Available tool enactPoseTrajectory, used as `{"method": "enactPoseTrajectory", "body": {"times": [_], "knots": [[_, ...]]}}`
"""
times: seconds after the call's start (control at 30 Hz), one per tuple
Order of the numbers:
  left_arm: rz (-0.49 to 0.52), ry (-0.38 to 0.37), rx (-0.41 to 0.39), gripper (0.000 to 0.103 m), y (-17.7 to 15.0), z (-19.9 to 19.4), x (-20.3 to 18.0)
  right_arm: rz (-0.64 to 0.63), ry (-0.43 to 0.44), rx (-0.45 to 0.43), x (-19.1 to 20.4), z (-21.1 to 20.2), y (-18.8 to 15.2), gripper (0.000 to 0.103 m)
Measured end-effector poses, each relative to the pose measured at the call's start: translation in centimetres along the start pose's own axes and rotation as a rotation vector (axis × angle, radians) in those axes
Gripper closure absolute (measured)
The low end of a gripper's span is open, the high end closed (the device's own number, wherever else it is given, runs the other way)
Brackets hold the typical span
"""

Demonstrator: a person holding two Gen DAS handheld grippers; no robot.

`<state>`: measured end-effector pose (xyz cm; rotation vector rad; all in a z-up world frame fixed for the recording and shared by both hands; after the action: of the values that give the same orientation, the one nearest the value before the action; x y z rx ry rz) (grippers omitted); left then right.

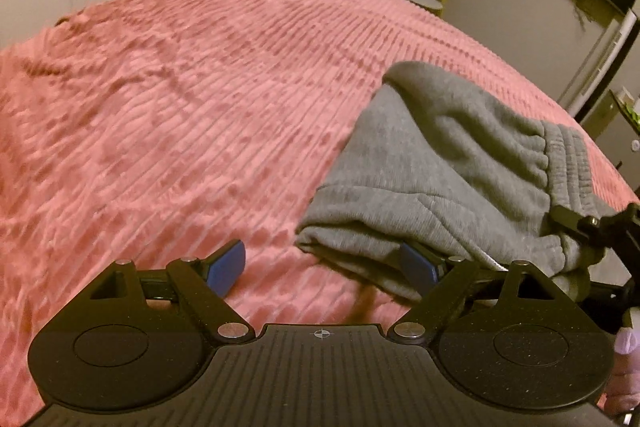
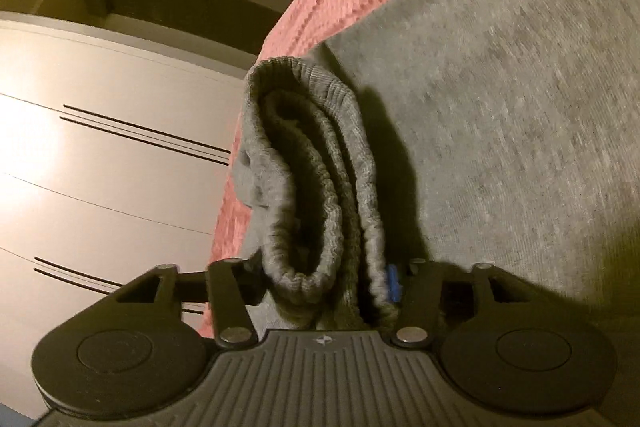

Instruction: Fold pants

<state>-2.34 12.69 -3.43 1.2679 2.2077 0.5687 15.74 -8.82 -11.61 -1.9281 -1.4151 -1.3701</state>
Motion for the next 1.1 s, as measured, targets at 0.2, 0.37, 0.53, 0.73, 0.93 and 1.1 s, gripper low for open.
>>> {"method": "enactPoseTrajectory", "body": {"times": [0.2, 0.37, 0.53, 0.73, 0.93, 1.1], "knots": [[0.064, -0.010, -0.007, 0.014, -0.1, -0.3, -1.0, -0.084, -0.084, -0.008, 2.8, 0.2, -0.2, 0.062], [0.146, -0.042, -0.024, 0.014, -0.3, -0.8, -2.3, -0.164, -0.028, -0.091, 6.8, -2.3, -0.1, 0.064], [0.218, -0.050, -0.030, 0.013, -0.3, -0.4, -4.3, -0.194, 0.051, -0.176, 10.0, -6.0, 0.7, 0.064], [0.307, -0.069, -0.018, 0.015, -0.2, 1.0, -7.4, -0.182, 0.078, -0.239, 10.2, -10.1, 1.2, 0.064], [0.268, -0.029, 0.026, 0.040, 0.3, 2.5, -6.6, -0.158, 0.068, -0.299, 8.9, -13.6, 0.6, 0.064], [0.212, -0.064, 0.074, 0.051, 0.6, 3.5, -5.6, -0.199, -0.067, -0.333, 6.0, -15.1, 0.2, 0.064]]}}
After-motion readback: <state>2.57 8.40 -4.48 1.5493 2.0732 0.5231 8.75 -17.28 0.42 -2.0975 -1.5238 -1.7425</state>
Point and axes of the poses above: each gripper's, at about its wrist camera, not at the fingertips, and z roughly the way its jaws point, x to its left, y to its top, the point moved 2 cm from there along z, roughly the way its jaws point, and after that the axes turned 2 degrees about -z, right-handed, at the moved point
